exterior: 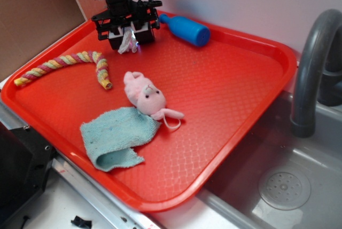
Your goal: Grab the white paper.
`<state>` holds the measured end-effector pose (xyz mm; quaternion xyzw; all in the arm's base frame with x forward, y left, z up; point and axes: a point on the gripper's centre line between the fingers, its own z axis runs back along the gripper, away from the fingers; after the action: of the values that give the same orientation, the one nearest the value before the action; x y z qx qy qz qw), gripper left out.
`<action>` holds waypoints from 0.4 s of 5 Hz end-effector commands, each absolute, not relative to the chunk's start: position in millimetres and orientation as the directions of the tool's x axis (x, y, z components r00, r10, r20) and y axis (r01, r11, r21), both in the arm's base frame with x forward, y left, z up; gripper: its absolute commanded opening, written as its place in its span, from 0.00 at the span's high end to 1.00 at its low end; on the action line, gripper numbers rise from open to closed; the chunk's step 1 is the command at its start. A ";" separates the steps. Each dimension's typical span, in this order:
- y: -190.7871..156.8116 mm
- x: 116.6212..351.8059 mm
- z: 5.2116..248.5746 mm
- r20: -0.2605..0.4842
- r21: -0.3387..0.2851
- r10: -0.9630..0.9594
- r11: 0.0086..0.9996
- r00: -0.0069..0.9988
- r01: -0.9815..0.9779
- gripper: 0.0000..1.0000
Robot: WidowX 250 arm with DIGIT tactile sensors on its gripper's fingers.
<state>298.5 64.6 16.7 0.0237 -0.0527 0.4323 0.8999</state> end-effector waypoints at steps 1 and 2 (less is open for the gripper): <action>64.0 293.1 88.0 0.128 -0.028 0.635 0.770 0.762 -0.637 1.00; 39.4 284.1 135.1 0.086 -0.018 0.428 0.904 0.900 -0.428 1.00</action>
<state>280.4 32.2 119.7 0.0020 -0.0149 0.2178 0.9759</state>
